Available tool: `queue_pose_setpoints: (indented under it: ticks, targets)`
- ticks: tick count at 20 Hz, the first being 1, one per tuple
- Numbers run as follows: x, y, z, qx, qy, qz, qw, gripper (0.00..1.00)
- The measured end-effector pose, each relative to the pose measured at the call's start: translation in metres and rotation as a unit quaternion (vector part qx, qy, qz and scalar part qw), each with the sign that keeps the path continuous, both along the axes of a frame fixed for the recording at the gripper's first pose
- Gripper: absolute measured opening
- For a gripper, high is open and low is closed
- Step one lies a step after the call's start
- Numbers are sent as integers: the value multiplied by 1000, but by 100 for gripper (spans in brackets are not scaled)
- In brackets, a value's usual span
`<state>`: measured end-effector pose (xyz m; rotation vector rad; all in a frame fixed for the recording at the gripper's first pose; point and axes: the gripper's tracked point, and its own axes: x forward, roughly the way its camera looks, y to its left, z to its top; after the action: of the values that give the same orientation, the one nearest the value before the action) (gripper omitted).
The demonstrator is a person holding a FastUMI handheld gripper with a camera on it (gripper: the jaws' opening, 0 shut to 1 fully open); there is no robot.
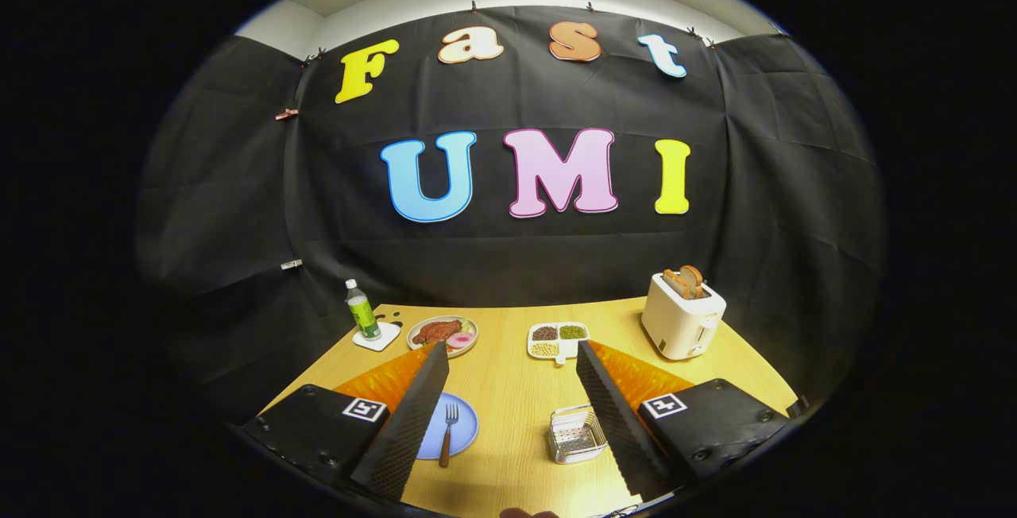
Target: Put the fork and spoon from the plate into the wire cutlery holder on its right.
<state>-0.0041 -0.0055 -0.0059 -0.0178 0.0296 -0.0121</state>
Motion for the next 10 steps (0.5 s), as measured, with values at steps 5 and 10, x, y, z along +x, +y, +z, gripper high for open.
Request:
queue_pose_setpoints:
  ticks: [5, 10]
  targets:
    - [-2, 0, -4, 19, 10, -19, 1000, 99]
    - [-7, 2, -10, 20, 31, -16, 999, 99]
